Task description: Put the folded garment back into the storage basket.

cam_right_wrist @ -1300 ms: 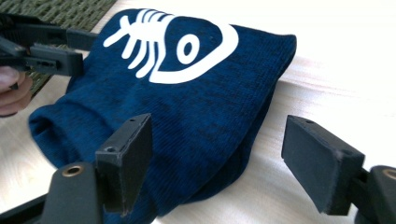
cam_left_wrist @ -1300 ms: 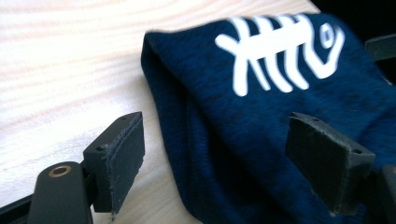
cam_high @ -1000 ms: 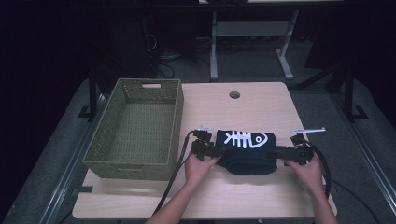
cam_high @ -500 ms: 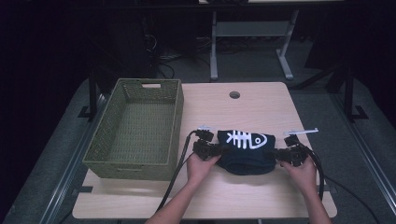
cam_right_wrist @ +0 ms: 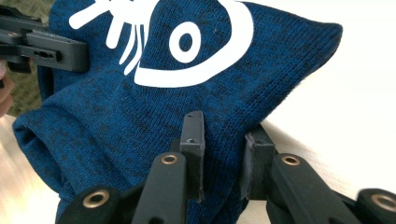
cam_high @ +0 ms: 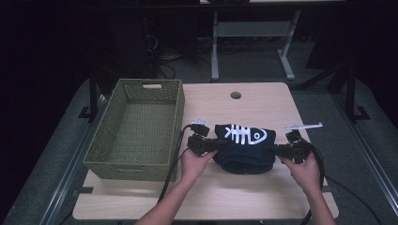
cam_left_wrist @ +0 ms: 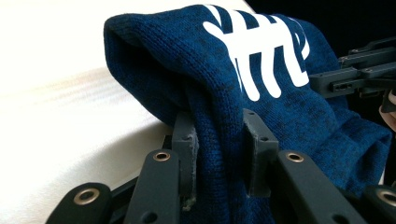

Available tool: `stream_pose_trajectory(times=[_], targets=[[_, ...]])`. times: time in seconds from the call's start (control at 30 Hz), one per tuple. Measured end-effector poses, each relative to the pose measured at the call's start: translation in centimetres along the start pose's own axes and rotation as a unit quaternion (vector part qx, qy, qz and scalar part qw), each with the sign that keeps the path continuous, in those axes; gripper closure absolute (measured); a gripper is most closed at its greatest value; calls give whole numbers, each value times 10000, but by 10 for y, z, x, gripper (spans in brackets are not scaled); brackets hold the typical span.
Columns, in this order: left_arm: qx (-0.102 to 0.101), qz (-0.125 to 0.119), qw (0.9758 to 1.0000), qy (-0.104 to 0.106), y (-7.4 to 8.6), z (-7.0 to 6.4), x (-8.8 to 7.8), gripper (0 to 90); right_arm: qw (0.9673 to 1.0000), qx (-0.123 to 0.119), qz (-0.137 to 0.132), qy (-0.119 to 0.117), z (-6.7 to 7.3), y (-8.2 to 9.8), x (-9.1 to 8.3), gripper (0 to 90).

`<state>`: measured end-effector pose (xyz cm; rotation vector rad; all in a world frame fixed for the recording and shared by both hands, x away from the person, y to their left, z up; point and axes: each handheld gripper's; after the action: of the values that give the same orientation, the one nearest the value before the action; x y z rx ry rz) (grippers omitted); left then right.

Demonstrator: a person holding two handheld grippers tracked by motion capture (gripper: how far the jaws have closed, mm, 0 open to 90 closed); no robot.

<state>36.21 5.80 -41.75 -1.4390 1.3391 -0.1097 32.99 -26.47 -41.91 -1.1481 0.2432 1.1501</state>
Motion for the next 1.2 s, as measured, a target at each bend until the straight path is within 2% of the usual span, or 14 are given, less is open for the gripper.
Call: stream_pose_trajectory(times=[0.43,0.63,1.0,1.07,1.2], targets=[[111,-227,9997,62,-18,-1,-41,706,9995,-105,-147,-251,28,-22,-14,749],[203,-319,9993,66,-25,-3,-57,706,9991,-134,-185,-354,37,-29,-16,750],[190,-420,9989,76,-32,3,-83,707,9981,-246,-221,-513,57,-45,-20,753],[176,-476,9987,85,-33,6,-91,707,9976,-252,-231,-604,64,-50,-20,754],[147,-520,9985,73,-33,9,-99,707,9970,-260,-241,-692,71,-56,-21,754]])
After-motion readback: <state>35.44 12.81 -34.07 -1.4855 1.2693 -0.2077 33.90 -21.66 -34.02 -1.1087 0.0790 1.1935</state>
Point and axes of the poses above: each handheld gripper's, and its own axes: x roughly forward along the jaws, y roughly out of its underside, z roughly to its left, and after that the axes turned 5 degrees about x, right-handed
